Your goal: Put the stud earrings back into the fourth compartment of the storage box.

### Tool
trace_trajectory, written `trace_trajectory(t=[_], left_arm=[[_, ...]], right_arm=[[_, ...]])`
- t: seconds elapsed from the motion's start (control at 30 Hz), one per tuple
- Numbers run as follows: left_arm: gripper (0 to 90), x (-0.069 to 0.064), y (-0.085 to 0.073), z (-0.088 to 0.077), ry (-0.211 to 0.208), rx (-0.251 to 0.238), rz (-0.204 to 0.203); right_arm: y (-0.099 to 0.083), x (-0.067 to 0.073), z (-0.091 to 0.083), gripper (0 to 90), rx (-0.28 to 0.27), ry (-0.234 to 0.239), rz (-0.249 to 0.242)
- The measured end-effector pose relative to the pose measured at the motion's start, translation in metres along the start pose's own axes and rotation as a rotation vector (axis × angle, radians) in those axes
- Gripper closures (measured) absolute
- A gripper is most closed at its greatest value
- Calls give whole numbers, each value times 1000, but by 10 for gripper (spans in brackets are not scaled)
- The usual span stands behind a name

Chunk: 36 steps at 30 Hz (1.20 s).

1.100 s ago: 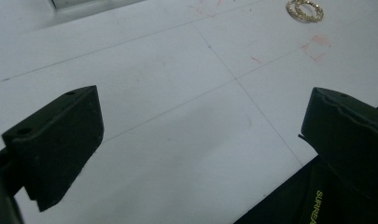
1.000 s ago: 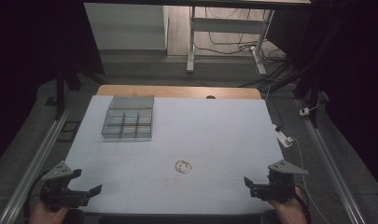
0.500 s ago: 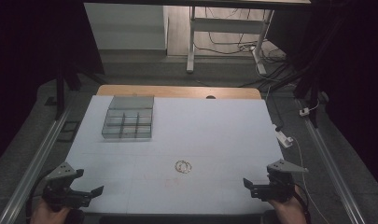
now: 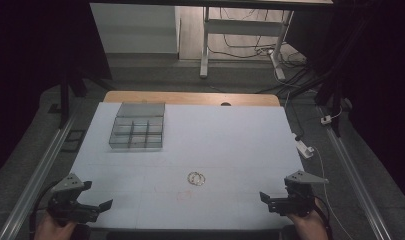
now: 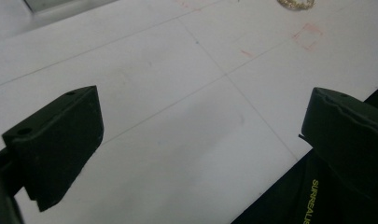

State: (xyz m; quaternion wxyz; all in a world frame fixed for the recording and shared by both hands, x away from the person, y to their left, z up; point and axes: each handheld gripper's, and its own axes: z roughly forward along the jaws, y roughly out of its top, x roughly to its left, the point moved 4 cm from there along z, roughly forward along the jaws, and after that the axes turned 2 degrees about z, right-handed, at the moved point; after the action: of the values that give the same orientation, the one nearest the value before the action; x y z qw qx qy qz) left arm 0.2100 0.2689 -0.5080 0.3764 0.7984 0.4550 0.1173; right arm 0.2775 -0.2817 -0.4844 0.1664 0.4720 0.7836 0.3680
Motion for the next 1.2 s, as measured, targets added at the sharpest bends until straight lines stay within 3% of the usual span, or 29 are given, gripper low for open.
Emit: trace_trajectory(t=[0.27,0.57,0.73,0.83,0.93,1.1,1.2], left_arm=[[0,-3,6,2,-13,-14,11],[0,-9,16,14,-101,11,81],[0,-13,20,22,-175,9,122],[0,-14,23,26,-182,-13,157],[0,-17,27,32,-198,-13,167],[0,-24,32,46,-183,26,216],[0,-28,36,53,-185,31,220]], right_arm=[[0,0,1,0,11,8,2],[0,0,2,0,22,20,1],[0,1,3,0,29,17,-7],[0,1,3,0,31,17,-10],[0,1,3,0,36,17,-11],[0,1,4,0,35,15,-10],[0,1,4,0,38,14,-12]])
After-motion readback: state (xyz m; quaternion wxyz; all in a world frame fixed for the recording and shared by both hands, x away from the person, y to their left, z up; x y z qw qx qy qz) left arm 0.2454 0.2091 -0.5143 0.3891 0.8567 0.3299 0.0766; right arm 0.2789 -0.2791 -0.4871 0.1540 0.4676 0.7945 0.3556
